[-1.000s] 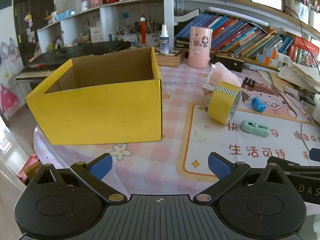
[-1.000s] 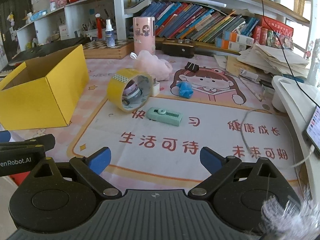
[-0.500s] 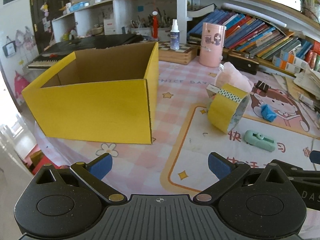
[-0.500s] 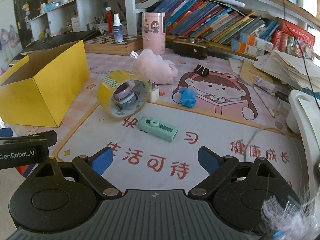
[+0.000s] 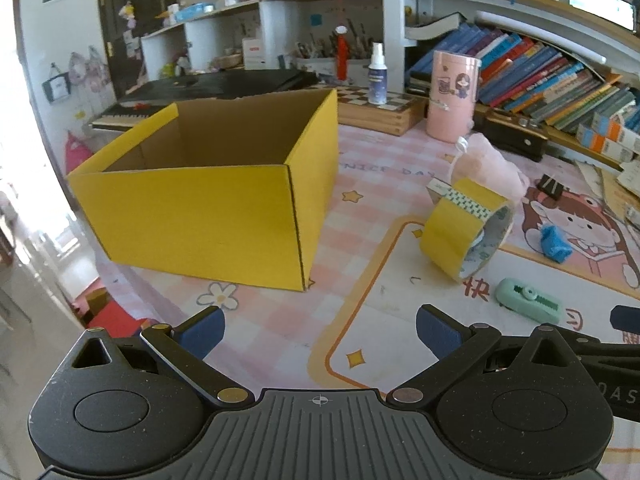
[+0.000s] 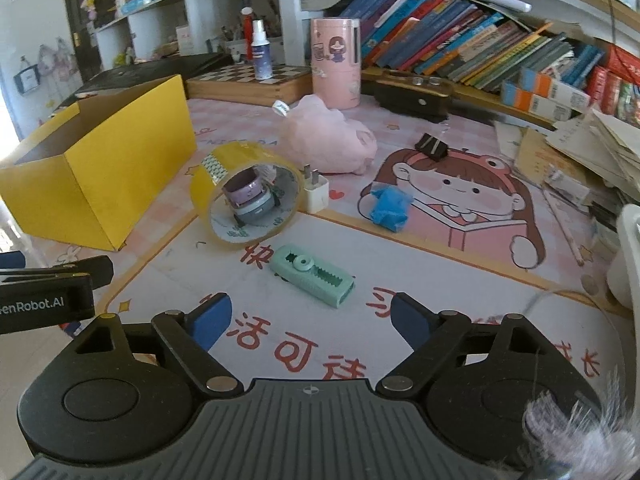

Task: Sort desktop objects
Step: 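Reach the right tool to the mint-green stapler and close on it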

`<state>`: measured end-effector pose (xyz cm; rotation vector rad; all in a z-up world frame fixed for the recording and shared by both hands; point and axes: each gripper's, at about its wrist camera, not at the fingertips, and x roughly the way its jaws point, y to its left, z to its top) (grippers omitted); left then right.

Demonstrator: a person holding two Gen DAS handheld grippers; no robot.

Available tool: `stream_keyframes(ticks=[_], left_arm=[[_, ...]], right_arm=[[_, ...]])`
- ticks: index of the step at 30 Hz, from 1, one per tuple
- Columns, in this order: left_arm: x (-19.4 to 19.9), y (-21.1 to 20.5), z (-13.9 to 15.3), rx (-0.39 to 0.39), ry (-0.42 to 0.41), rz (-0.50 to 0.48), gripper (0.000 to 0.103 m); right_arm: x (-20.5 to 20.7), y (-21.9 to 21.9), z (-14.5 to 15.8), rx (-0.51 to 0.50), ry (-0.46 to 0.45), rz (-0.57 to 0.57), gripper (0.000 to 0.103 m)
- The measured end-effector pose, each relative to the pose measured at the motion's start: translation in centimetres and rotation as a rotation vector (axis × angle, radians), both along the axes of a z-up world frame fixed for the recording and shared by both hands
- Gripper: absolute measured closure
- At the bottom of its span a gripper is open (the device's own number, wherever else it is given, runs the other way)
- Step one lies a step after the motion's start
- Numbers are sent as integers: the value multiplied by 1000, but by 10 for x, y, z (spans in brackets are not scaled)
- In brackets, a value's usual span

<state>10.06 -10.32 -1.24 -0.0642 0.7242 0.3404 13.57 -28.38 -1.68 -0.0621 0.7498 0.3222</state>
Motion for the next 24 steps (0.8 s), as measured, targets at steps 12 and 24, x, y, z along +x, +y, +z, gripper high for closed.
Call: stream_keyframes(ticks=[12, 24], left_arm=[[0, 4, 1, 24, -1, 111, 0], [14, -9, 7, 57, -17, 46, 1]], right_arm=[[34, 13, -16, -57, 11, 89, 25], [64, 22, -35, -80, 34, 163, 80]])
